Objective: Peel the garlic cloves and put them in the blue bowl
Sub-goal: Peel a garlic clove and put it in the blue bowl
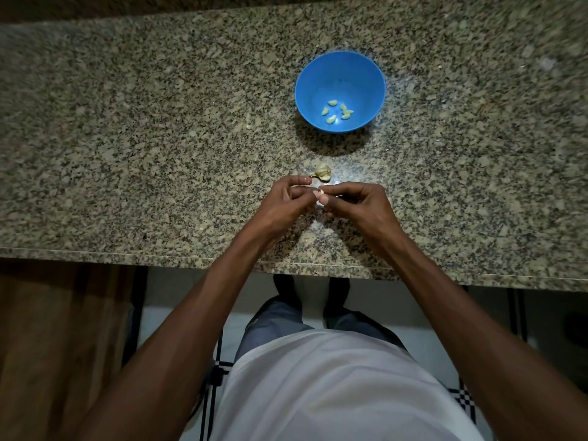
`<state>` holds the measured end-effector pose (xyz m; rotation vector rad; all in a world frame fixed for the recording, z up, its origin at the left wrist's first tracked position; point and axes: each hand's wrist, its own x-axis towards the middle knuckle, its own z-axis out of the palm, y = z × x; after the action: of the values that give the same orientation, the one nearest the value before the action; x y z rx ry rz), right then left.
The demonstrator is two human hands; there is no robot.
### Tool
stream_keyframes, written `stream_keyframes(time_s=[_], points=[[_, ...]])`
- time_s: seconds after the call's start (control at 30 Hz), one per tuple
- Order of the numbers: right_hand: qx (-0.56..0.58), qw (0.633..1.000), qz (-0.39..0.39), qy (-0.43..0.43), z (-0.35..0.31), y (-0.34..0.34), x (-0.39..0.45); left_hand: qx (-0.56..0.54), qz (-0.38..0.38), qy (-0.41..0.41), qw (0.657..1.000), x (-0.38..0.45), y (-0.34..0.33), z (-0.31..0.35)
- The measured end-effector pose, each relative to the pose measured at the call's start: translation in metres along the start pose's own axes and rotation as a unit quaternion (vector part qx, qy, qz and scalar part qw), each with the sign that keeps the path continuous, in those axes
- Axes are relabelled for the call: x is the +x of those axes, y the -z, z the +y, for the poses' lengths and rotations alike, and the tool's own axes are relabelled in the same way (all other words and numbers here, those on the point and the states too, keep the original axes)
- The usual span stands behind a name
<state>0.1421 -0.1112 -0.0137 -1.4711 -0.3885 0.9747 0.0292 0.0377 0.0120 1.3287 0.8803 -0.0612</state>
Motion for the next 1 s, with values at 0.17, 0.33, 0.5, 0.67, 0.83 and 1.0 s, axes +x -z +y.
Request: stream_keyframes(time_s=[0.17,0.33,0.5,0.67,0.83,1.0], points=[[0.003,1.0,-0.002,-0.012,0.001,-0.002,0.001,0.025,0.002,-0.003,1.0,-0.002,-0.004,0.001],[0.033,0.999,0.015,-0.027,0.005,-0.003,0.003,0.009,0.022,-0.02,1.0,-0.003,-0.001,-0.003],[0.006,0.998,0.047,-0.046,0.016,0.003,0.006,0.089,0.12,-0.078,0.986,-0.005,0.008,-0.02],[-0.04,0.998,0.042,-0.028,0.014,0.003,0.005,0.17,0.14,-0.088,0.971,-0.003,0.001,-0.026],[-0.096,0.994,0.047,-0.03,0.013,0.003,0.006,0.117,0.132,-0.101,0.979,-0.007,-0.004,-0.025],[-0.184,0.981,0.062,0.009,0.009,-0.005,0.007,0.036,0.106,-0.085,0.99,-0.008,-0.01,-0.023]])
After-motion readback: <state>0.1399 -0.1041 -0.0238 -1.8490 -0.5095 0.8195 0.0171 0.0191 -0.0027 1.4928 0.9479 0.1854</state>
